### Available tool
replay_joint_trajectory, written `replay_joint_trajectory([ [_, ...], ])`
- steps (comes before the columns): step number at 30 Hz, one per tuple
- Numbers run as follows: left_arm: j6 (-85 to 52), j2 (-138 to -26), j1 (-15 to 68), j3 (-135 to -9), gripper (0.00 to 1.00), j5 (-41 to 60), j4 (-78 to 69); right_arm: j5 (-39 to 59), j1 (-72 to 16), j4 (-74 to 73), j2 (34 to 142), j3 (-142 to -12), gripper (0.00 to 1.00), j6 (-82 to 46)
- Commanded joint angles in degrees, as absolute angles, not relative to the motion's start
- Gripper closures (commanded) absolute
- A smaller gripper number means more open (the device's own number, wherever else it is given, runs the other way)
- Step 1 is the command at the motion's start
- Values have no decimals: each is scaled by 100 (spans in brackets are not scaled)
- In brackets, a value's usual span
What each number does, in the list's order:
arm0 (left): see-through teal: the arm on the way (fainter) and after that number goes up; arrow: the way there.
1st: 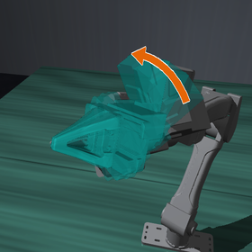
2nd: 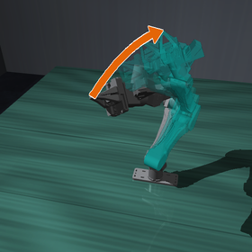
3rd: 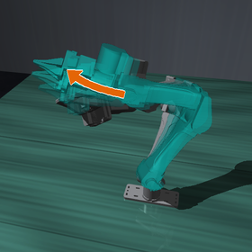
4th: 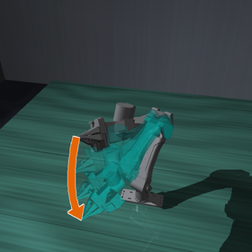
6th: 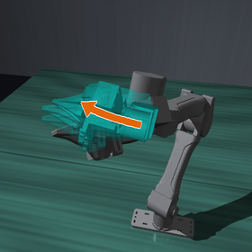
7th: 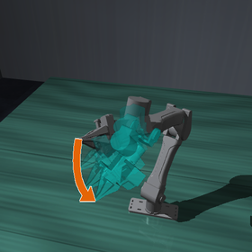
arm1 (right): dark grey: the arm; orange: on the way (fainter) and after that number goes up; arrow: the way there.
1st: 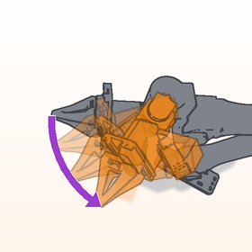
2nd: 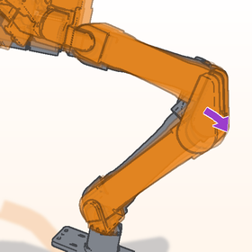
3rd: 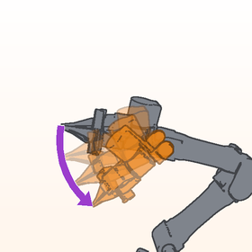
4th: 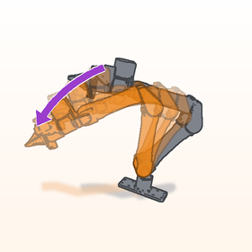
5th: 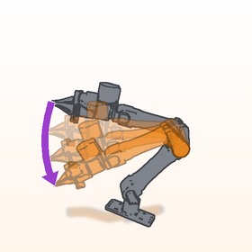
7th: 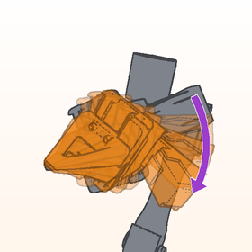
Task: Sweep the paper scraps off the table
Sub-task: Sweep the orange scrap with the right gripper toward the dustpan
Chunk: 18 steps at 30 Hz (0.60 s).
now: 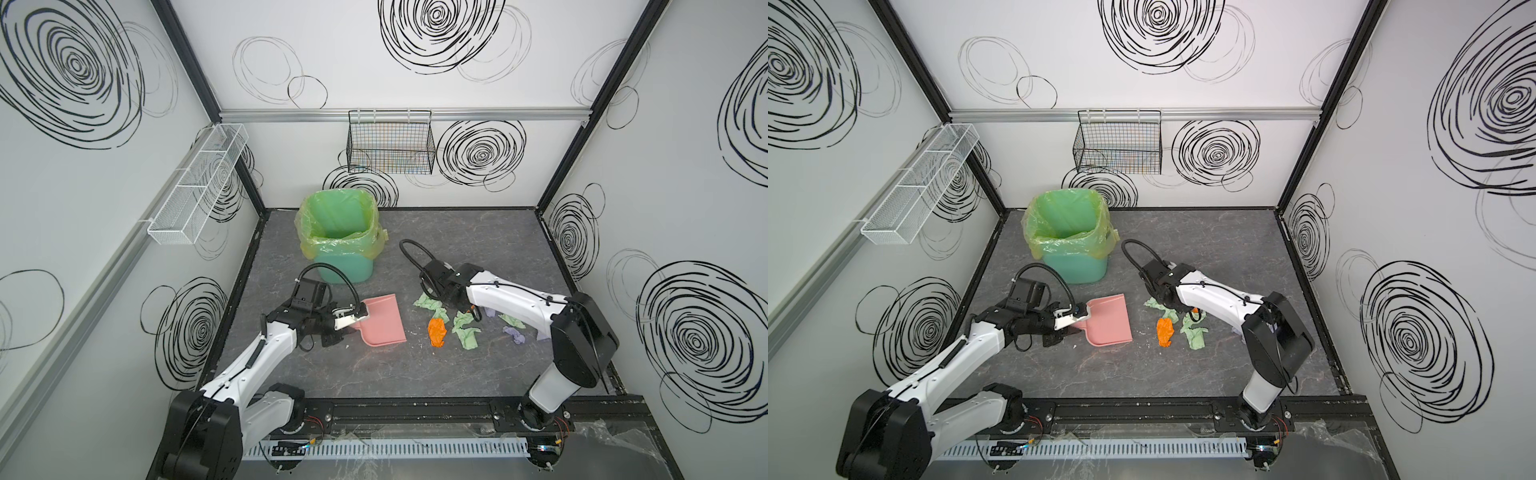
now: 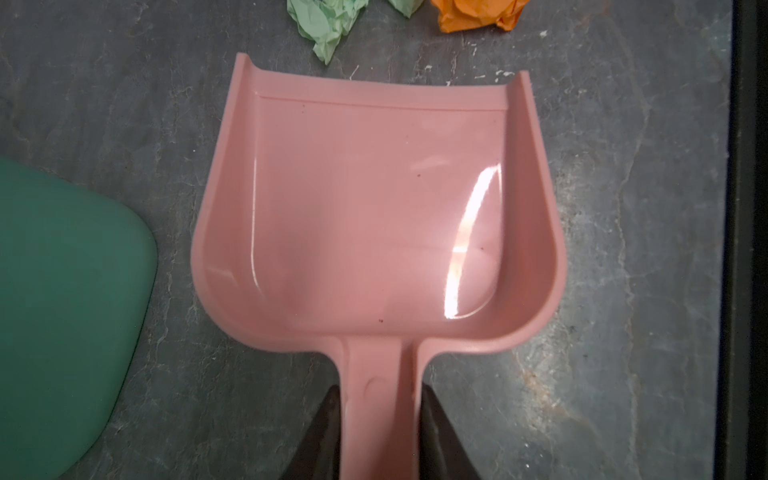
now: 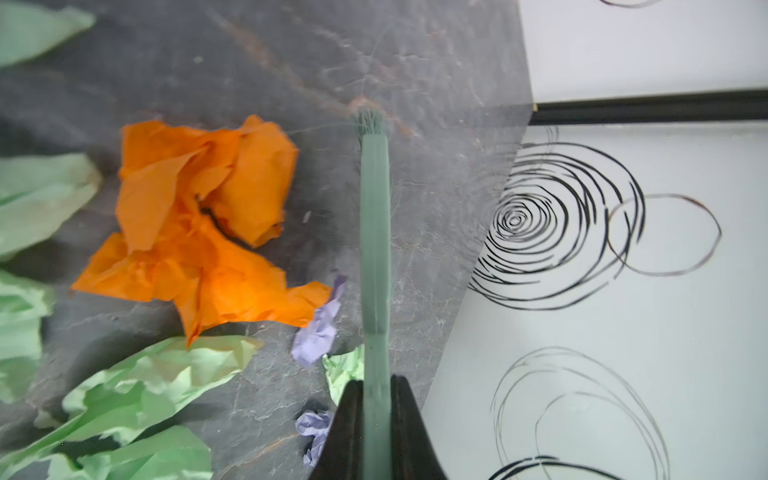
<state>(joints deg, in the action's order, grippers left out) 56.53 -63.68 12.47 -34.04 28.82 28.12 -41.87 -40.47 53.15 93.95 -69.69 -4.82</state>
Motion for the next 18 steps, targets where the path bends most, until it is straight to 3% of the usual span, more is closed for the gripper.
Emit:
replay_joint_trajectory([
  [1, 5770, -6770, 1265, -3574, 100, 2783, 2534, -5085, -3853, 5938, 8946, -7182, 100, -1410],
  [11, 6037, -8000, 1299, -4465, 100, 2515, 2471, -3714, -2572, 6661, 8913, -8321, 100, -2451],
  [18, 6389, -8568, 1432, -4973, 100, 2256, 2531, -3463, -2433, 7224, 8716, -7795, 100, -3475],
])
